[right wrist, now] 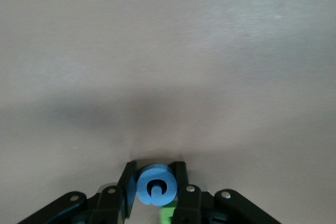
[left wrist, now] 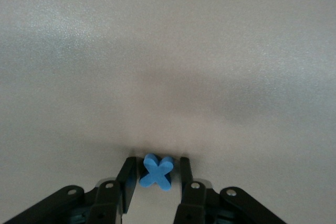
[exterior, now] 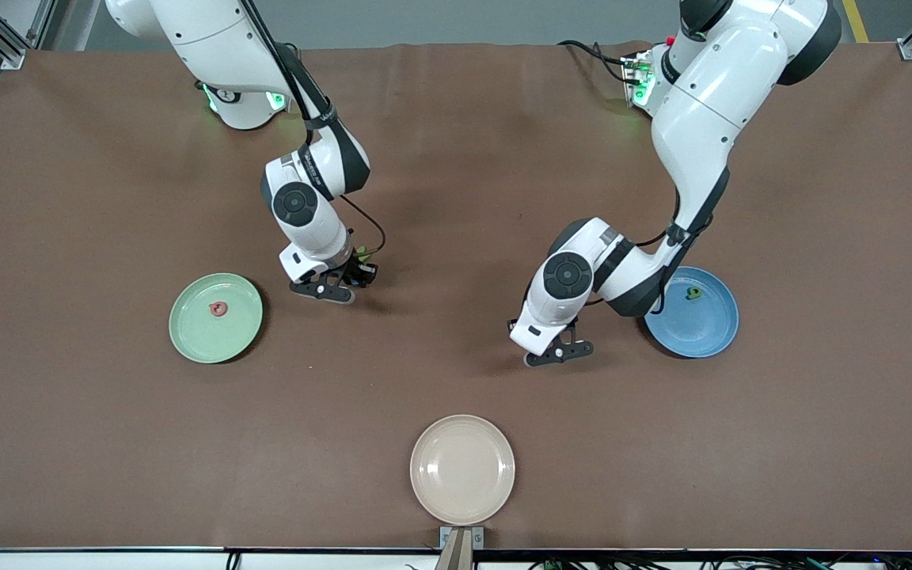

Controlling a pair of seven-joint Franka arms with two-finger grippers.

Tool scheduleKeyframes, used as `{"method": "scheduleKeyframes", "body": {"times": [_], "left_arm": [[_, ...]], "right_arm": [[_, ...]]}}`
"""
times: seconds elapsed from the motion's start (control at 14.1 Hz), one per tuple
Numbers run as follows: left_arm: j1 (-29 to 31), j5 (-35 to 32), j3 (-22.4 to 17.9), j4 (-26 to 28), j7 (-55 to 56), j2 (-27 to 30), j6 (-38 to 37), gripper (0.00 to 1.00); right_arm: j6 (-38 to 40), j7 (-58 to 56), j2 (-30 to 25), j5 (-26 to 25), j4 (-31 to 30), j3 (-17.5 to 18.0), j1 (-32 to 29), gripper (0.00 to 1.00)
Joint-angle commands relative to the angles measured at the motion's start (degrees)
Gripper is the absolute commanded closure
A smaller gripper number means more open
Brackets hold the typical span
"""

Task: Sort upper and lower case letters into plates
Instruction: 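Place the C on the green plate while the left gripper drops x in blue plate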

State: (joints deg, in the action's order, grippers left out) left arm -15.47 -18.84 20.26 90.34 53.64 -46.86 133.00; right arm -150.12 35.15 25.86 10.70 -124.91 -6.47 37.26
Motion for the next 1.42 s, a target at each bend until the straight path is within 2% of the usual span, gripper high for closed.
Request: {"method": "scheduleKeyframes", "body": {"times": [0.0, 0.28, 0.35, 0.5, 0.85, 1.06, 1.28, 1.35], "left_arm": [[-0.4, -0.7, -0.2, -1.1, 0.7, -0.7, -0.4, 0.72], [1.0, -0.3, 0.0, -0.6, 0.7, 1.6, -0.8, 0.84], [1.9, -0.2, 0.1, 0.0, 0.4, 3.1, -1.2, 0.85], [4.7, -0.3, 1.1, 3.1, -0.4, 6.7, -1.7, 0.85], [12.8, -0.4, 2.1, 14.8, -10.1, 17.1, -1.8, 0.85], [22.6, -1.0, 6.3, 21.4, -20.0, 20.8, -1.8, 0.85], [28.9, -1.5, 6.8, 25.1, -28.3, 21.7, -1.5, 0.85], [30.9, -3.5, 6.8, 25.8, -30.2, 21.6, -1.3, 0.85]], "right_arm": [[8.8, -3.8, -4.0, 0.2, 1.6, -4.0, -0.4, 0.99], [18.2, -14.6, -5.4, -3.9, 6.9, -12.5, -0.5, 0.99], [18.1, -18.1, -5.2, -5.7, 7.0, -14.4, -0.6, 0.99], [17.8, -24.1, -4.9, -6.0, 6.3, -17.1, -1.9, 0.99], [12.1, -30.2, -4.8, -5.8, 1.9, -16.8, -8.2, 0.99], [9.3, -30.8, -4.1, -5.1, -0.1, -16.6, -9.2, 0.99], [8.5, -30.8, -2.5, -4.6, -0.4, -16.0, -9.2, 0.98], [8.5, -30.8, -2.1, -4.1, -0.4, -15.7, -9.2, 0.96]]}}
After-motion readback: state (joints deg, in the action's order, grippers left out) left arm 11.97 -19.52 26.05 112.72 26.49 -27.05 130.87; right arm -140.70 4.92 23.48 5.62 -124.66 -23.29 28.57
